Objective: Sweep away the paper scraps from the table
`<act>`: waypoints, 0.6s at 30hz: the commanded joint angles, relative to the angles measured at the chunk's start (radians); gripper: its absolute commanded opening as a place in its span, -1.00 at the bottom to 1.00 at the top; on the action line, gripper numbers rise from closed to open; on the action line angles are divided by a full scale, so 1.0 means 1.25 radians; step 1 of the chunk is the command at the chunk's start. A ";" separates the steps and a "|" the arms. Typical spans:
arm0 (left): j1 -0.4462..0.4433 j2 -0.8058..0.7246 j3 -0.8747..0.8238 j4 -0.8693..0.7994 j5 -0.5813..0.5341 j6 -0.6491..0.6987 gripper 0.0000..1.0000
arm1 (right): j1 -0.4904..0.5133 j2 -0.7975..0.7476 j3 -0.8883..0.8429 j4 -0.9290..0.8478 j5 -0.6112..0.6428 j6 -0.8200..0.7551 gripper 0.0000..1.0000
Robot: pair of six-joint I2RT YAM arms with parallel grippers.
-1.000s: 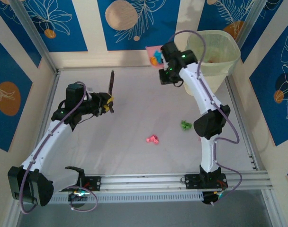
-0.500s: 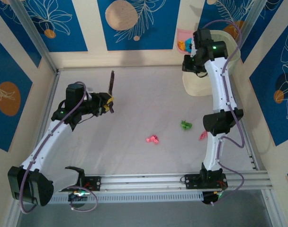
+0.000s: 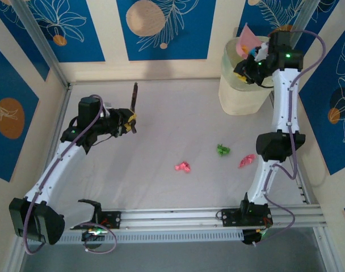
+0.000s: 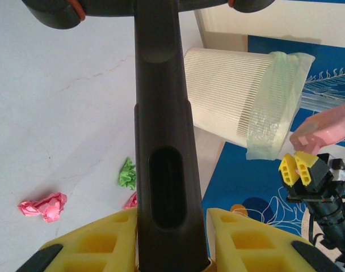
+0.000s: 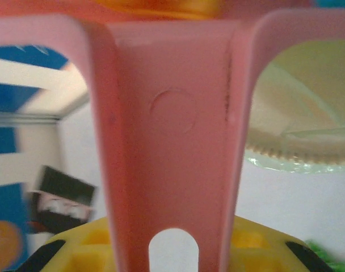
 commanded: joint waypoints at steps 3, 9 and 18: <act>-0.007 -0.005 0.033 0.005 0.004 0.020 -1.00 | -0.077 -0.073 -0.178 0.231 -0.365 0.306 -1.00; -0.010 -0.012 0.018 0.017 -0.008 0.010 -1.00 | -0.103 -0.070 -0.174 0.318 -0.441 0.428 -1.00; -0.024 0.007 0.022 0.041 -0.022 0.001 -1.00 | -0.125 -0.067 -0.157 0.395 -0.485 0.539 -1.00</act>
